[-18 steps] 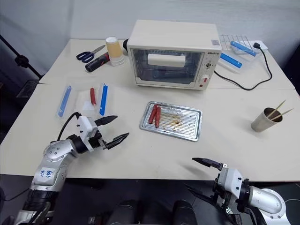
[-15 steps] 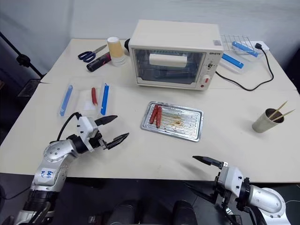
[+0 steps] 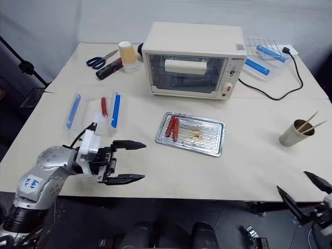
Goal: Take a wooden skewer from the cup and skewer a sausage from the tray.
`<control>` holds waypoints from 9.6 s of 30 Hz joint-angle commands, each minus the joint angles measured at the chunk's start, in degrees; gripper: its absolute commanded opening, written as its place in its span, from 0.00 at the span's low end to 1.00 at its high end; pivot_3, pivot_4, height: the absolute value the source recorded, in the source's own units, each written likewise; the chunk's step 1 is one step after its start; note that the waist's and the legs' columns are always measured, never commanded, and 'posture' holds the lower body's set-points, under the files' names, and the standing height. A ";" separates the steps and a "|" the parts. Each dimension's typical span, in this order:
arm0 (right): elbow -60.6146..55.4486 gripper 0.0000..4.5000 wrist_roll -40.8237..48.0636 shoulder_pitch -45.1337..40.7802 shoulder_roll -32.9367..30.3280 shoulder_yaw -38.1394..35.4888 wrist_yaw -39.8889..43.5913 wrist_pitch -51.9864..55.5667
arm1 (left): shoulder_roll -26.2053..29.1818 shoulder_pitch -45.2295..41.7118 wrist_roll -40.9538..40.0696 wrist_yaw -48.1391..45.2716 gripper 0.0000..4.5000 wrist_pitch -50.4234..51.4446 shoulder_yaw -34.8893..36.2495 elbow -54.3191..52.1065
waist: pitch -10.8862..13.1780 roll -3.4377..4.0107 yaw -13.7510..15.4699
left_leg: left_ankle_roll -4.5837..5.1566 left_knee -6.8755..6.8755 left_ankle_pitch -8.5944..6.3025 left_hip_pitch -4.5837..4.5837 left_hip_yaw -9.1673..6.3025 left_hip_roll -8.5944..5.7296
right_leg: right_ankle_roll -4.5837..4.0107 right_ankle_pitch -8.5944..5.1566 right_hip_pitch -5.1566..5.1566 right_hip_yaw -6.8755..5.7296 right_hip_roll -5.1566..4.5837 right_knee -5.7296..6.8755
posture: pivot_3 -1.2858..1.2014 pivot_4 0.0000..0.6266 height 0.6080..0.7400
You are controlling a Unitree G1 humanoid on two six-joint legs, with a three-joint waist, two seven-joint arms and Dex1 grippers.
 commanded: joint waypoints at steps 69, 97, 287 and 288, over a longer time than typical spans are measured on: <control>79.44 0.01 -31.07 -94.35 -36.12 36.50 15.45 29.89 | -3.25 4.41 -1.55 11.67 1.00 5.81 2.20 -11.10 | 0.13 0.22 -0.19 | 0.05 0.37 -0.07 -0.66 0.37 0.02 | 0.02 0.05 -0.54 0.05 0.09 0.21 | 0.52 0.24 1.00; 78.70 0.89 -32.08 -96.44 -31.62 35.89 9.95 28.18 | -3.52 6.16 0.17 13.52 1.00 4.14 2.62 -11.17 | 0.13 0.23 -0.34 | 0.05 0.43 -0.07 -0.67 0.37 0.02 | 0.02 0.05 -0.57 0.07 0.09 0.29 | 0.52 0.24 1.00; 6.22 1.00 -21.57 -72.46 13.00 54.22 -25.63 56.12 | -9.71 17.57 -6.01 30.43 0.00 -2.08 21.62 -10.75 | 0.08 -0.03 -1.39 | 0.03 0.84 -0.07 -1.37 0.30 0.09 | 0.06 0.18 -1.46 0.21 0.13 0.90 | 0.52 0.24 1.00; 6.29 0.96 -22.00 -72.35 12.94 54.42 -25.54 56.05 | -9.69 17.36 -5.96 30.38 0.00 -2.12 21.58 -10.54 | 0.08 -0.03 -1.44 | 0.03 0.84 -0.07 -1.37 0.30 0.09 | 0.06 0.18 -1.46 0.21 0.13 0.91 | 0.52 0.24 1.00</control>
